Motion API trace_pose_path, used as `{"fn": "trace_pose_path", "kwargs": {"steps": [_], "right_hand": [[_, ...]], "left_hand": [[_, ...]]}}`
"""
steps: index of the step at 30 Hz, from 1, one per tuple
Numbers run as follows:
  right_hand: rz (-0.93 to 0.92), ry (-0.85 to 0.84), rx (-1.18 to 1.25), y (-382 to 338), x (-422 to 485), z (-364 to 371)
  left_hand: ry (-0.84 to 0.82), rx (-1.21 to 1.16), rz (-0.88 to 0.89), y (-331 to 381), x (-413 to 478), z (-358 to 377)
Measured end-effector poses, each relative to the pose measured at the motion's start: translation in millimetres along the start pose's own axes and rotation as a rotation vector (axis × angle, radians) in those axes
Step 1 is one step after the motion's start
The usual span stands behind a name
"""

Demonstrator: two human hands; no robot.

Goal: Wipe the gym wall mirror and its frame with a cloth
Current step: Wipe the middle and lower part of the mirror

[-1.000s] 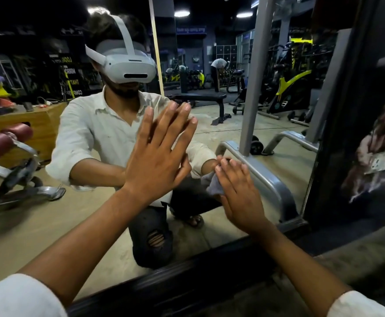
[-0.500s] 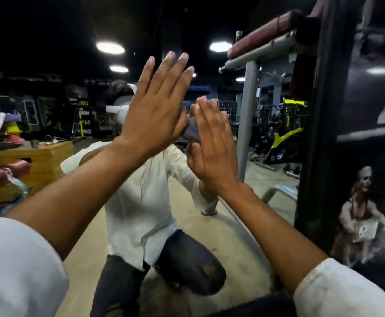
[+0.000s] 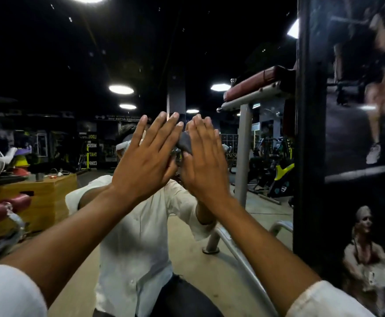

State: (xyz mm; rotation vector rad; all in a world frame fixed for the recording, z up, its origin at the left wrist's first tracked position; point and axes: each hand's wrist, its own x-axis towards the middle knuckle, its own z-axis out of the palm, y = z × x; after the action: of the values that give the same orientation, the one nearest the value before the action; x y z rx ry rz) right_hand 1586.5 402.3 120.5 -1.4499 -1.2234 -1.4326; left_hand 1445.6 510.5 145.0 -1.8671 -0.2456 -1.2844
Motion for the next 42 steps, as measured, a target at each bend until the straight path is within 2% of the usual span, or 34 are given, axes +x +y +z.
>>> {"fn": "trace_pose_path", "kwargs": {"steps": [2,6,8,10,13,15,16,17,19,21,22,23,25,27,29,33,36,42], "right_hand": [[0.049,-0.004,-0.064,32,-3,-12],[0.523,0.232,-0.025,85,-11,-28],[0.603,0.306,0.004,67,-16,-20],[0.462,0.235,-0.003,23,-37,-8],[0.088,0.002,0.068,-31,-93,6],[-0.083,-0.077,0.046,-20,-111,1],[-0.105,-0.088,0.017,-4,-111,-4],[-0.066,-0.082,0.002,15,-107,-9],[0.187,0.027,0.005,52,-92,-22],[0.472,0.172,0.054,75,-71,-30],[0.53,0.211,0.063,78,-60,-31],[0.519,0.209,0.057,76,-49,-30],[0.361,0.122,0.051,69,-31,-28],[0.161,0.012,0.045,76,-18,-32],[0.083,-0.027,-0.001,103,-7,-41],[0.281,0.105,0.001,162,-1,-57],[0.359,0.211,-0.002,177,-16,-58],[0.445,0.2,-0.009,159,-94,-48]], "left_hand": [[-0.012,0.05,0.065,0,-1,2],[-0.032,0.07,0.103,1,0,4],[-0.031,0.046,0.071,4,4,1],[-0.025,0.017,0.024,9,7,-2],[-0.012,0.016,-0.003,12,8,-1],[-0.025,0.021,0.032,11,7,0],[-0.031,0.034,0.071,11,6,1],[-0.043,0.048,0.123,12,5,2],[-0.061,0.053,0.195,16,7,1],[-0.033,0.019,0.147,26,16,-1],[-0.016,-0.006,0.099,33,24,-3],[-0.003,-0.037,0.055,42,34,-4],[0.001,-0.078,0.014,58,53,-6],[-0.044,-0.039,0.061,69,61,1],[-0.059,0.002,0.096,71,62,11],[-0.056,-0.002,0.098,69,60,17],[-0.049,-0.01,0.116,70,61,16],[-0.056,-0.019,0.139,72,56,14]]}}
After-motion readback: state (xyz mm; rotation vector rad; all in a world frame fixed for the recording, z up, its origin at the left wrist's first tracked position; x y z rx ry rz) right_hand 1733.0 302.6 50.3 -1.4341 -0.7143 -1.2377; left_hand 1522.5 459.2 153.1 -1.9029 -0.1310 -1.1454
